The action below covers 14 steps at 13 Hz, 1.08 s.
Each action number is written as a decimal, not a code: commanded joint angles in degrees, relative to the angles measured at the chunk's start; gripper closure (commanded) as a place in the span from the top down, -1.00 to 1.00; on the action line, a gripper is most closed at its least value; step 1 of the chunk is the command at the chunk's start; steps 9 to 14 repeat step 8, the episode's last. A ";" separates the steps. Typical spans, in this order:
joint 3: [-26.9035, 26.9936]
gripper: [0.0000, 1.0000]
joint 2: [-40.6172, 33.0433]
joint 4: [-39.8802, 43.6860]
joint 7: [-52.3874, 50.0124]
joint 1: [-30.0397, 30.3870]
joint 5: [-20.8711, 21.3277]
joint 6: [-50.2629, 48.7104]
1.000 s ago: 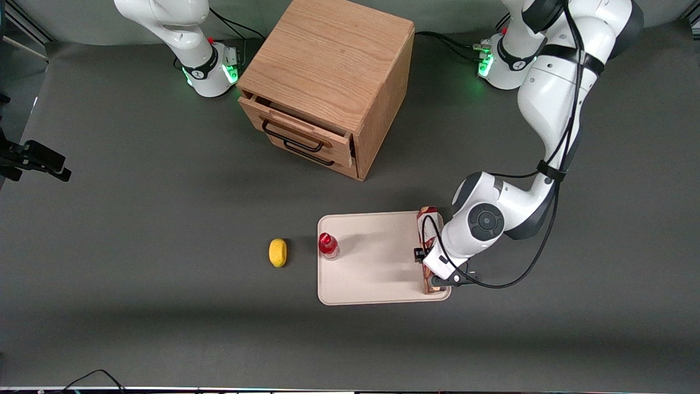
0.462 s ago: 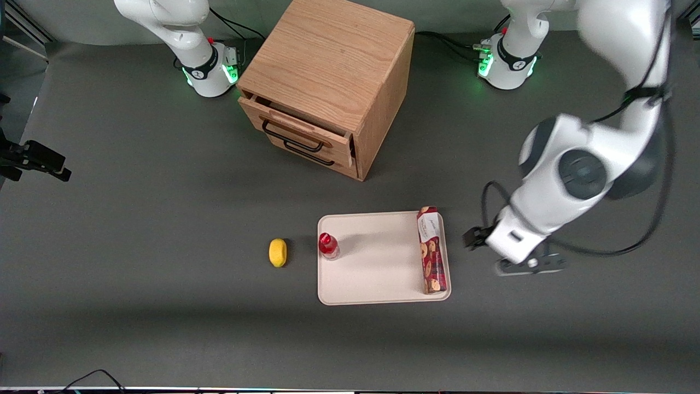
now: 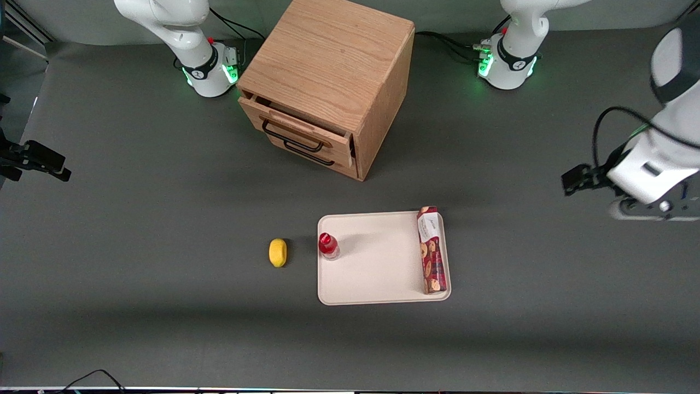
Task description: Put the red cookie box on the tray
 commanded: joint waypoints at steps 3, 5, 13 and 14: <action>3.04 1.00 -13.01 -12.05 4.16 3.11 -4.50 0.49; 3.12 1.00 -17.06 -15.56 4.25 4.25 -4.41 0.58; 4.00 1.00 -18.48 -16.64 4.60 4.26 -4.41 1.02; 4.00 1.00 -18.48 -16.64 4.60 4.26 -4.41 1.02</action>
